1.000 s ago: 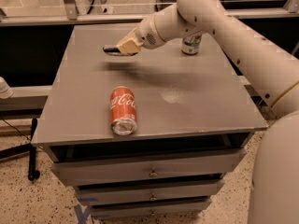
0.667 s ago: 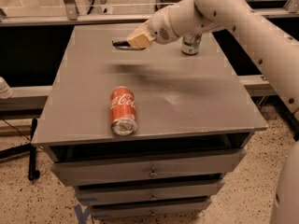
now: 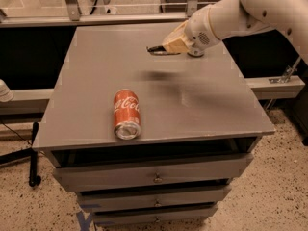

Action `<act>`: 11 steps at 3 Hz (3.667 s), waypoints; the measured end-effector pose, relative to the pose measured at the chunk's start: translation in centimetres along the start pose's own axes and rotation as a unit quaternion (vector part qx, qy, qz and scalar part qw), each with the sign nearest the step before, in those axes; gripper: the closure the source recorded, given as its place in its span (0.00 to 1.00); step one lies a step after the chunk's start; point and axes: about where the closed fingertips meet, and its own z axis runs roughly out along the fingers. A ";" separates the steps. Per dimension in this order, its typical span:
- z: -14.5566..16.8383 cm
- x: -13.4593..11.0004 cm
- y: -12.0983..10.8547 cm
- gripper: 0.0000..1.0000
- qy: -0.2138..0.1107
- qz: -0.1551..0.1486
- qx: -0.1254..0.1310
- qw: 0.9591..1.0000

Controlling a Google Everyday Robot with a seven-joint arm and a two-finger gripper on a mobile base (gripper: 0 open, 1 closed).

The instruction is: Move rxbar chocolate near 7up can

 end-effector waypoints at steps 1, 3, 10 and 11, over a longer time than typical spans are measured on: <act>-2.8 4.1 0.1 1.00 0.045 -0.003 0.019 0.999; -3.8 10.2 -2.9 1.00 0.098 0.010 0.049 0.994; -8.7 14.0 -7.3 0.00 0.133 0.048 0.086 0.986; -13.6 14.9 -5.9 0.00 0.067 0.080 0.067 0.992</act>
Offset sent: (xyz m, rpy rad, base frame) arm -0.0059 -0.1346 -0.0610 -0.2154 0.0370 -0.1799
